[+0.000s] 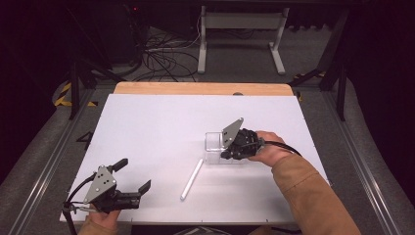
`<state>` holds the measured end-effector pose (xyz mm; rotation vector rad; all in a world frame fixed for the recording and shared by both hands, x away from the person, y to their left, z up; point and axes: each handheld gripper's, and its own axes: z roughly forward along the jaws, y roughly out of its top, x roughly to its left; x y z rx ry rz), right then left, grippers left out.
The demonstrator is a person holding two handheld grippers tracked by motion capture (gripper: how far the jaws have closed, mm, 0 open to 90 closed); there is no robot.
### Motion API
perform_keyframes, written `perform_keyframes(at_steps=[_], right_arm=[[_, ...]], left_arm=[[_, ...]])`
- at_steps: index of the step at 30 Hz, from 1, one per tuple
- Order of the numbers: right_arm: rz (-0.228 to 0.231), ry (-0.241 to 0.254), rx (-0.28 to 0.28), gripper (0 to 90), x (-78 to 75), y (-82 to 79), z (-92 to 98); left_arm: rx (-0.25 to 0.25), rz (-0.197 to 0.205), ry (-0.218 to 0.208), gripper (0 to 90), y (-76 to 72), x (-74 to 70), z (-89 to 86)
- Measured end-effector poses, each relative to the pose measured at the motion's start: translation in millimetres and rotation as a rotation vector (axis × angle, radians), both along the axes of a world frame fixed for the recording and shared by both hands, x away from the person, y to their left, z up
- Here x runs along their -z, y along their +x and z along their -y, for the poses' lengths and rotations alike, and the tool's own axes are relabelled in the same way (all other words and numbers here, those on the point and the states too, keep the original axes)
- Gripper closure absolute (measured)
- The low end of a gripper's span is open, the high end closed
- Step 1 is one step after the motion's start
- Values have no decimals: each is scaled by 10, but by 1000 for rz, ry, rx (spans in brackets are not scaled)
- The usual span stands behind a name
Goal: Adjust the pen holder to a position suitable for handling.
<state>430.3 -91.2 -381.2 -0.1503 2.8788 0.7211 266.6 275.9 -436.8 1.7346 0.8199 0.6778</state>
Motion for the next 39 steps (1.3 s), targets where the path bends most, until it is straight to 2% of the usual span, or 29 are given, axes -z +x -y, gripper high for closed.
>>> perform_keyframes(at_steps=[4, 18, 39], right_arm=[[-33, -19, -5, 872, 48, -42, -18], [-62, -15, 60, 868, 109, -50, -8], [-79, -10, -1, 872, 129, -39, 74]], left_arm=[[0, 1, -2, 16, 1, 2, 0], [0, 1, -2, 16, -5, 2, 8], [-3, 3, 3, 16, 2, 3, 9]])
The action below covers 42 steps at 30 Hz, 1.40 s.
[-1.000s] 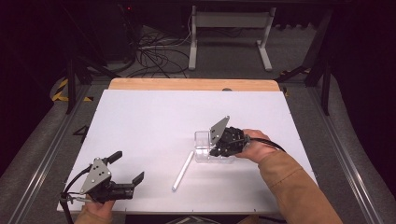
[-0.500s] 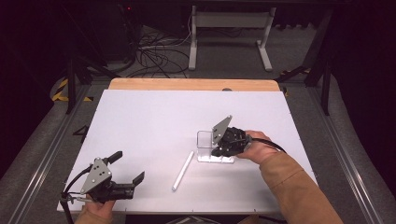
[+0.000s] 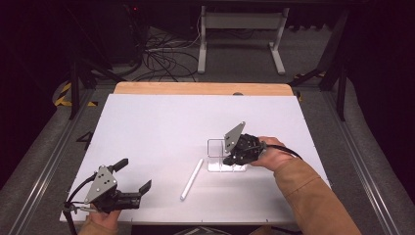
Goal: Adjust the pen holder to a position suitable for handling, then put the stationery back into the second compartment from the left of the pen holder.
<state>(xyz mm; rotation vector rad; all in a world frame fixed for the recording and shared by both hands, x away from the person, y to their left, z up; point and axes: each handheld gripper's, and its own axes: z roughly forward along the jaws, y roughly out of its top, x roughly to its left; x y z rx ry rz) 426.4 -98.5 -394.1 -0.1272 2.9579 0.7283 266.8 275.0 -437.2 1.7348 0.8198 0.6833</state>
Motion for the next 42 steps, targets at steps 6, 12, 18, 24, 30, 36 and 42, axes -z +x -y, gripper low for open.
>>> perform_keyframes(at_steps=[6, 12, 18, 24, 30, 36, 42], right_arm=[[0, -2, 11, 871, -2, -8, -8], [3, 0, 17, 870, 0, -17, -13], [6, 20, 22, 830, 3, -30, 4], [-1, 142, 58, 594, -136, -70, 118], [42, 312, 139, 353, -274, -157, 260], [85, 376, 184, 262, -358, -193, 298], [128, 433, 236, 197, -404, -250, 348]], left_arm=[[4, 0, 4, 16, 4, 1, 5], [3, 1, 4, 16, 4, 1, 6], [2, -4, 8, 16, 7, 4, 9], [1, -10, 11, 16, 12, 8, 19], [5, -10, 8, 15, 21, 2, 39], [7, -15, 9, 14, 28, -1, 52], [11, -20, 9, 13, 35, -11, 34]])
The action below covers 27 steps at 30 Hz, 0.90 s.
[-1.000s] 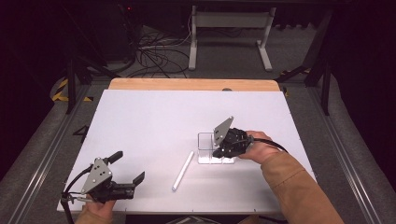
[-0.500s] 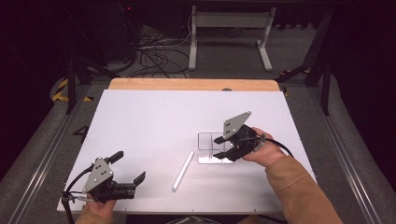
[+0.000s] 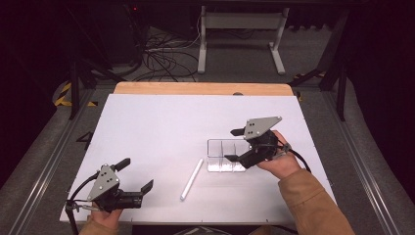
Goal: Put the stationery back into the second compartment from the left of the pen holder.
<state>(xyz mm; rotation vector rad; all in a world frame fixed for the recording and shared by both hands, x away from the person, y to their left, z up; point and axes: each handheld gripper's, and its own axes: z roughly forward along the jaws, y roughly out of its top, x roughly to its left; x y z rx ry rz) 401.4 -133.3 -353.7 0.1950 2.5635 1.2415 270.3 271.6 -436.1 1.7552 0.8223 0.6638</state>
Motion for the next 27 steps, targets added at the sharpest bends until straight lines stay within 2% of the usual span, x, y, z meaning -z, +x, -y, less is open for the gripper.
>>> perform_keyframes(at_steps=[2, 8, 10, 15, 20, 22, 23, 27], right_arm=[[19, 26, 30, 170, -13, -38, 40], [52, 139, 111, 97, -20, -196, 254], [46, 186, 140, 52, 3, -242, 330], [45, 281, 196, 5, 87, -367, 506], [51, 322, 275, 3, 226, -503, 658], [79, 334, 302, 5, 303, -565, 708], [79, 338, 306, 8, 350, -592, 737], [66, 306, 325, 7, 428, -610, 806]], left_arm=[[9, -9, -18, 13, 4, -19, 11], [28, -12, -4, 13, -4, -90, 80], [37, -15, -2, 13, -2, -118, 106], [46, -22, 24, 13, 10, -171, 164], [44, -44, 23, 12, 39, -214, 227], [44, -43, 31, 13, 48, -227, 242], [46, -37, 53, 14, 61, -253, 279], [64, -31, 71, 15, 78, -294, 359]])
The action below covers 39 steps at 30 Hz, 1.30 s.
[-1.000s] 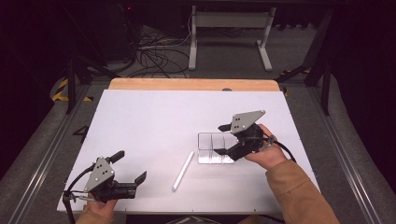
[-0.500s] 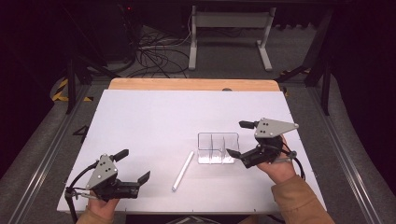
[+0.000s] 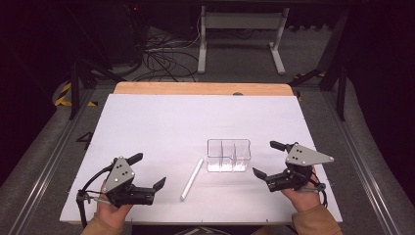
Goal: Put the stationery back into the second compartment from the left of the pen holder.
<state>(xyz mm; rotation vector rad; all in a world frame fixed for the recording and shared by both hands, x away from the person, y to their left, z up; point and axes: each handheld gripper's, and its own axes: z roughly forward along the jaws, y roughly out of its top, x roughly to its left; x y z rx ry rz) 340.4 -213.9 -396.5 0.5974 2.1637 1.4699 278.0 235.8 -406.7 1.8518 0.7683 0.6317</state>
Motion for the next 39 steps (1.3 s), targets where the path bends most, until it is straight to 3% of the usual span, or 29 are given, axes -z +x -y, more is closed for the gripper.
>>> perform_keyframes(at_steps=[7, 11, 15, 20, 22, 24, 28, 35, 39], right_arm=[[-25, 50, -18, 17, 87, -23, 83], [-51, 77, -36, 23, 111, -26, 85], [-36, 95, -41, 23, 104, -41, 95], [-34, 117, -39, 9, 109, -38, 134], [-31, 115, -37, 9, 108, -38, 139], [-26, 108, -38, 9, 107, -42, 134], [-34, 98, -41, 9, 114, -37, 127], [-41, 104, -43, 15, 109, -35, 146], [-44, 101, -44, 18, 109, -31, 150]], left_arm=[[21, -24, -10, 13, 54, -71, 74], [32, -66, -5, 13, 93, -105, 125], [47, -121, -9, 6, 132, -116, 169], [63, -148, 29, 5, 158, -139, 233], [56, -187, 86, 12, 180, -171, 278], [46, -205, 114, 11, 204, -185, 329], [55, -261, 101, 11, 279, -201, 400], [68, -339, 121, 4, 404, -184, 567], [57, -392, 105, 5, 492, -147, 630]])
